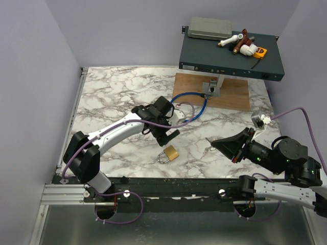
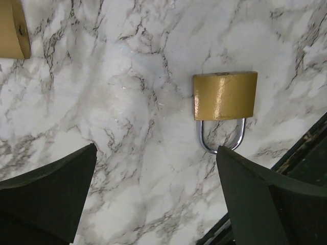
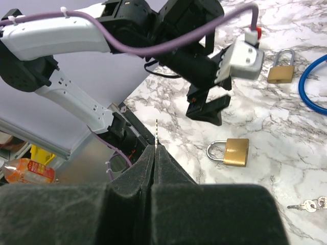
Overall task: Unlock with the key
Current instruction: Move the lock to the center of the board.
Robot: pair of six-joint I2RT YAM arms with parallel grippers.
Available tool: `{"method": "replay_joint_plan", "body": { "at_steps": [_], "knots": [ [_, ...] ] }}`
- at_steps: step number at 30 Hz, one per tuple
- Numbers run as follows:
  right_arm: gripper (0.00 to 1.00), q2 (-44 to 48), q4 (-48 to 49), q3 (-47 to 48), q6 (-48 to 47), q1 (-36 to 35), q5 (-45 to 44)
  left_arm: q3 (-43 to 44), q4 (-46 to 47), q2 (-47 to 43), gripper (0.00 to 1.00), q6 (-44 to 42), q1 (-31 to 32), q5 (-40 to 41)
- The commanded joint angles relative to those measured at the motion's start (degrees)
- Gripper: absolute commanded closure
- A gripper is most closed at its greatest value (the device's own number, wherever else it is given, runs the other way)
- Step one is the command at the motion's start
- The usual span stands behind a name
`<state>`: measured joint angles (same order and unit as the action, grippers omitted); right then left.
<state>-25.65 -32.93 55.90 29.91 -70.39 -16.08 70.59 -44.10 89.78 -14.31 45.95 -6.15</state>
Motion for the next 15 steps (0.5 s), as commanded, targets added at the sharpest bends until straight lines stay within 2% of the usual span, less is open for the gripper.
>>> {"method": "replay_joint_plan", "body": {
  "at_steps": [1, 9, 14, 15],
  "knots": [
    [0.99, -0.5, -0.1, 1.1, -1.4, 0.2, -1.1, -0.9, 0.7, 1.0, 0.02, 13.6, -3.1, -9.4],
    [0.99, -0.3, -0.8, 1.6, -1.2, 0.3, -1.8, -7.5, 13.7, -2.5, 0.02, 22.9, -1.3, -6.5],
    [0.99, -0.3, -1.4, 0.8, -0.4, 0.2, -2.4, -3.7, 11.1, 0.2, 0.02, 25.2, -4.2, -9.8],
    [0.99, -0.4, -1.5, 0.8, -0.4, 0.2, -2.3, -4.4, 11.9, -0.6, 0.02, 24.3, -6.0, -14.9]
  ]
}}
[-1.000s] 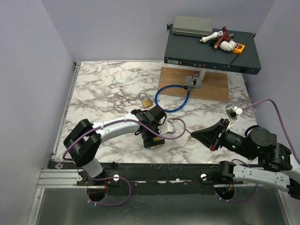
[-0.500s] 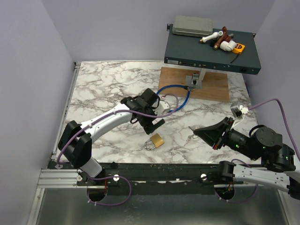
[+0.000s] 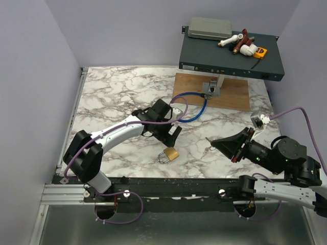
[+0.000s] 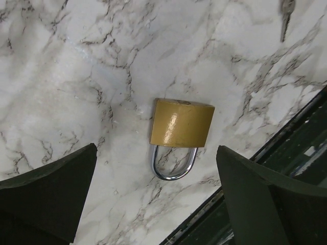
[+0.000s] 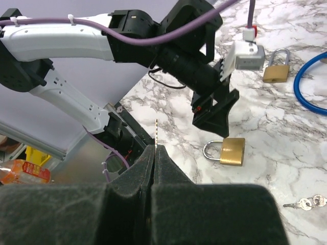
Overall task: Unlock with the key
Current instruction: Move the lock to the center of the board, then pick up the lock from the center of the board.
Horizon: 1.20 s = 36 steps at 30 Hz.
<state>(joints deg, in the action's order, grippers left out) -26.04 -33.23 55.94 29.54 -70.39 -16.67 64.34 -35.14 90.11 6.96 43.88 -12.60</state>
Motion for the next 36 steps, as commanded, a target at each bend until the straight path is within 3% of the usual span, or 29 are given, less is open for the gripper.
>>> {"method": "replay_joint_plan", "body": {
  "at_steps": [1, 5, 11, 14, 18, 29, 36],
  "knots": [
    [0.99, -0.3, -1.1, 0.9, -0.1, 0.3, -1.6, 0.9, 4.0, -2.1, 0.02, 2.5, -5.1, -10.5],
    [0.99, -0.6, -0.3, 0.3, 0.2, 0.2, -1.7, -1.3, 5.7, -7.5, 0.02, -1.2, -0.3, 1.2],
    [0.99, -2.7, 0.7, 0.1, -0.1, 0.2, -1.3, -7.9, 10.8, -7.2, 0.02, 0.4, 2.1, -0.6],
    [0.99, -3.3, 1.6, 0.4, -0.4, 0.2, -1.3, -11.0, 15.1, -6.6, 0.02, -1.1, 6.0, 4.5],
    [0.99, -4.6, 1.7, 1.9, -1.1, 0.2, -1.5, -12.1, 19.7, -3.6, 0.01, -1.4, 6.2, 7.8],
    [0.99, -8.0, 1.9, 4.3, -2.1, 0.2, -1.3, -19.4, 28.9, -1.0, 0.05, -1.7, 7.5, 3.7],
    [0.99, -8.7, 1.9, 4.6, -1.9, 0.2, -1.2, -20.7, 29.6, -1.3, 0.05, -2.7, 9.0, -0.1]
  ]
}}
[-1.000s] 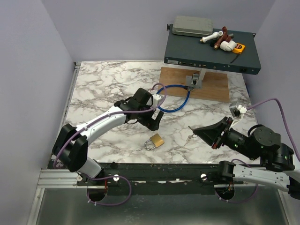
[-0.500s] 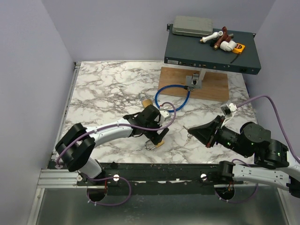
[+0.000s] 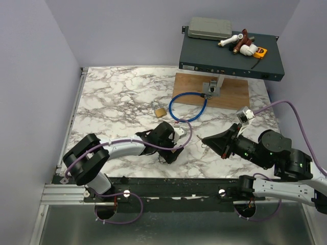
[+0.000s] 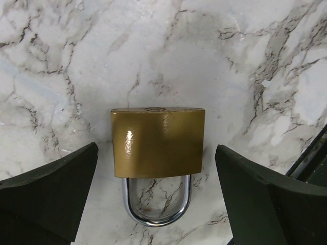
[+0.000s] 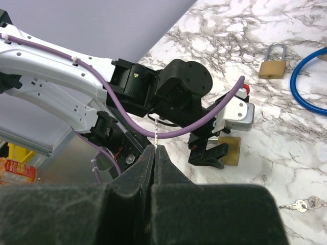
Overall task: Unlock with the key
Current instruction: Pick up the lock from the center of the board.
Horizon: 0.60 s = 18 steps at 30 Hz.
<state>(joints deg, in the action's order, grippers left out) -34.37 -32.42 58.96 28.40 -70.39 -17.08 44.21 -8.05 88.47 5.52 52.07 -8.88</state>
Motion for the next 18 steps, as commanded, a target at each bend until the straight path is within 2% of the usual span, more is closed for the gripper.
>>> {"method": "replay_joint_plan", "body": {
  "at_steps": [1, 5, 18],
  "knots": [
    [0.99, -0.5, 1.1, 1.6, -0.8, 0.2, -0.7, -0.7, 2.4, 0.5, 0.05, -1.4, 0.9, -4.2],
    [0.99, -0.6, 1.1, 1.7, -0.7, 0.2, -0.8, -0.5, 1.7, 1.4, 0.06, -1.8, 1.3, -4.1],
    [0.99, 0.3, -2.5, 3.8, -0.7, 0.2, -1.9, 3.2, -2.1, 7.8, 0.19, -2.4, 4.5, -0.1]
  ]
}}
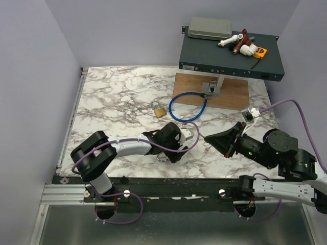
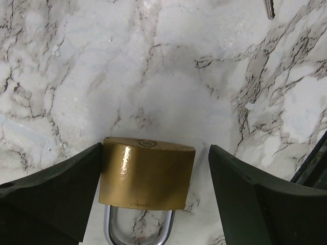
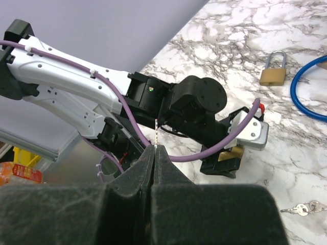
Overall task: Unlock with the key
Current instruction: Pick up the lock from the center of the board.
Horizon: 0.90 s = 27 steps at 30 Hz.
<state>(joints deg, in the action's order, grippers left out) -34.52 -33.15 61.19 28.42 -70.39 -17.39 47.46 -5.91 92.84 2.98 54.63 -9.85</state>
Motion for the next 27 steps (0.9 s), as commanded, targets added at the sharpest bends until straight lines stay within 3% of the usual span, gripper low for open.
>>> {"method": "replay_joint_plan", "body": {
  "at_steps": [1, 4, 8, 11, 15, 20, 27],
  "knots": [
    [0.99, 0.5, -1.9, 1.5, -0.7, 0.2, -1.5, 0.1, -4.4, 3.3, 0.19, 0.0, 2.0, 1.0],
    [0.99, 0.9, -2.2, 1.2, -0.7, 0.2, -1.4, 0.5, -5.3, 2.3, 0.16, -1.0, 2.1, 1.7],
    [0.99, 1.5, -2.1, 0.6, -0.6, 0.2, -1.4, 0.8, -5.8, 0.8, 0.18, -2.2, 2.1, 3.1],
    [0.99, 1.7, -2.2, 0.2, -0.4, 0.2, -1.0, 4.1, -8.8, -0.4, 0.02, -6.5, 2.1, 1.0],
    [0.99, 2.0, -2.2, -0.1, -0.1, 0.2, -0.6, 6.0, -12.2, -2.4, 0.02, -16.0, 2.1, 0.8],
    [0.99, 2.2, -2.7, 0.6, -0.4, 0.3, -0.7, 5.2, -13.7, -4.6, 0.02, -17.1, 2.0, 2.9],
    [0.99, 2.4, -3.3, 1.1, -0.6, 0.2, -0.8, 7.0, -18.5, 0.5, 0.02, -17.7, 2.4, 7.1]
  ]
}}
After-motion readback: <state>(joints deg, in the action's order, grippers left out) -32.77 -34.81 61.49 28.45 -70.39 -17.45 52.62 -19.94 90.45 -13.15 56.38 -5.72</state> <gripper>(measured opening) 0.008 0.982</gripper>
